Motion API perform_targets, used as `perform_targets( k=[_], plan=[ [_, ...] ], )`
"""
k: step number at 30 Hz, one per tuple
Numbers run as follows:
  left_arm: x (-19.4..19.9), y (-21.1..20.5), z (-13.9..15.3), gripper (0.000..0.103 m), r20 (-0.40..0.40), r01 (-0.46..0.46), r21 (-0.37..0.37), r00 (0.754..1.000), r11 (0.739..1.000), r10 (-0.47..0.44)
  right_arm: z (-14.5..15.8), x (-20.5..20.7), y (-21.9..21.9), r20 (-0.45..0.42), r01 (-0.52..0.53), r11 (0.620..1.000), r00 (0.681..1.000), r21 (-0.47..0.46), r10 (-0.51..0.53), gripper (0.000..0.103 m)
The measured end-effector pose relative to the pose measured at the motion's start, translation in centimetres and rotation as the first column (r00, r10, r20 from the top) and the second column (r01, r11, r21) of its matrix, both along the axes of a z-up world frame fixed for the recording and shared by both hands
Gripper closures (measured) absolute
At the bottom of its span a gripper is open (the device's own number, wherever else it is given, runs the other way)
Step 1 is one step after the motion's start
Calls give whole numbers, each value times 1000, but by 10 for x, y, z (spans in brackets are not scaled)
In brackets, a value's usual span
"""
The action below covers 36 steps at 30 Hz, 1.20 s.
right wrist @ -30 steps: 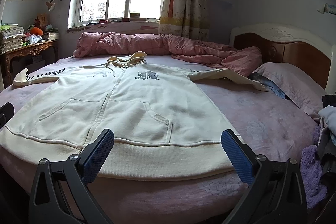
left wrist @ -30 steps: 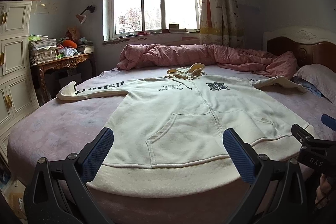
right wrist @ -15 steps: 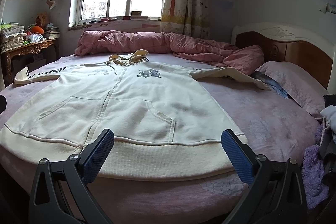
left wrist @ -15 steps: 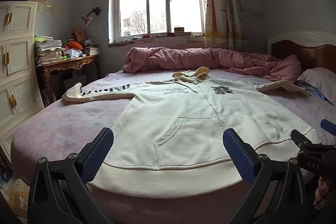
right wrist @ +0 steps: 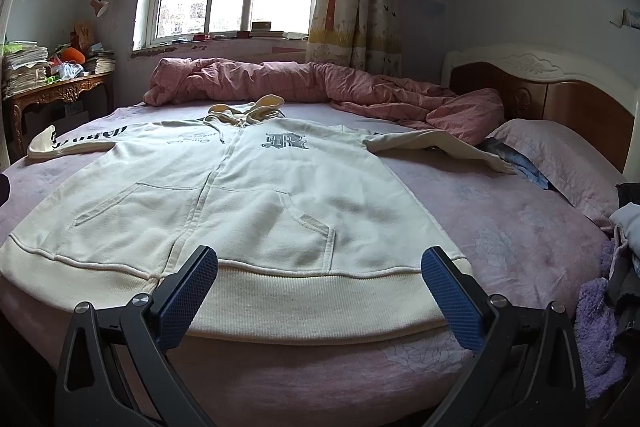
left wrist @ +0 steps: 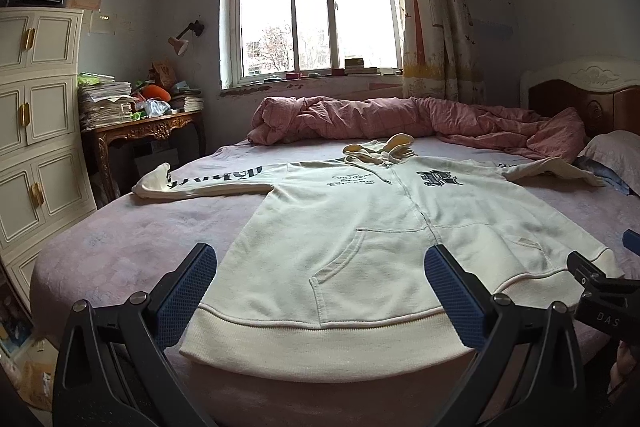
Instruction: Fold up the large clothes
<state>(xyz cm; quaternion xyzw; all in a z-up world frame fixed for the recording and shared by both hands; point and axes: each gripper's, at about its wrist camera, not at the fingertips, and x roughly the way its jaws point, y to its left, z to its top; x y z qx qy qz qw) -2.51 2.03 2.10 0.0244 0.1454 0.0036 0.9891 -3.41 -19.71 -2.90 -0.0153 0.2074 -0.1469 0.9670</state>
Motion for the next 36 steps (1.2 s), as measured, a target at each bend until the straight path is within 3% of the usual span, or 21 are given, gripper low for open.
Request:
perform_targets(
  k=[36],
  plan=[
    [3, -11, -8, 0, -11, 21, 28, 1000, 999, -20, -4, 4, -3, -25, 7, 1000, 1000, -1, -7, 0]
  ],
)
